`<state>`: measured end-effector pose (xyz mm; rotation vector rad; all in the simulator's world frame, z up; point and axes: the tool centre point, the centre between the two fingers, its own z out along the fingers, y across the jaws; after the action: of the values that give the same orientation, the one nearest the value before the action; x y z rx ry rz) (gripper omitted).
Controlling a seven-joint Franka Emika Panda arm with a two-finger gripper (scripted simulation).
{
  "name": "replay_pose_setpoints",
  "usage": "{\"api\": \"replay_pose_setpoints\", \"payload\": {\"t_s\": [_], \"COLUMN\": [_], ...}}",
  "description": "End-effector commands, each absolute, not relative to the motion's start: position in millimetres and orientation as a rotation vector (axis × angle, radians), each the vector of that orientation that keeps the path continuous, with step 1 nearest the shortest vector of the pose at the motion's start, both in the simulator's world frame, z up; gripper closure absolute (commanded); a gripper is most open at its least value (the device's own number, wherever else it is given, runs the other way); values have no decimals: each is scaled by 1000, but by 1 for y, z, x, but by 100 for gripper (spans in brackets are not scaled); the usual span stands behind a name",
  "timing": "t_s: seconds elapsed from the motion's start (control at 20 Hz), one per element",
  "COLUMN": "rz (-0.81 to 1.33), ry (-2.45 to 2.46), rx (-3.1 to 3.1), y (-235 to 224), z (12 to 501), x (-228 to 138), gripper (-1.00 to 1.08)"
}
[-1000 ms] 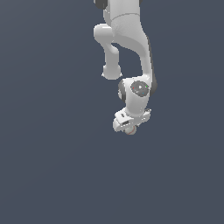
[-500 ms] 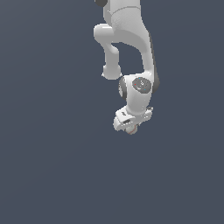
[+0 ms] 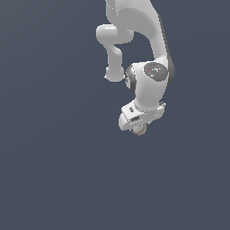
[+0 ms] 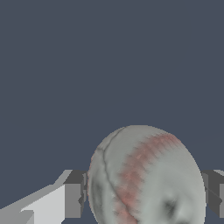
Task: Pick up the object and move it to a goal position.
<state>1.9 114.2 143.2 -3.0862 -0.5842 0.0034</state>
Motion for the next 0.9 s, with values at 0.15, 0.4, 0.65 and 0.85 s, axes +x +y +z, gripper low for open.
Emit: {"api": "replay_pose_setpoints", "payload": {"t_s": [0.15, 0.4, 0.65, 0.85], "rz": [0, 0, 0, 0], "ry": [-584, -584, -584, -584], "rx": [-3086, -3086, -3086, -3087], "y": [120, 123, 125, 126], "z": [193, 223, 239, 243], "x": [19, 30, 37, 39], "gripper": [108, 108, 108, 108]}}
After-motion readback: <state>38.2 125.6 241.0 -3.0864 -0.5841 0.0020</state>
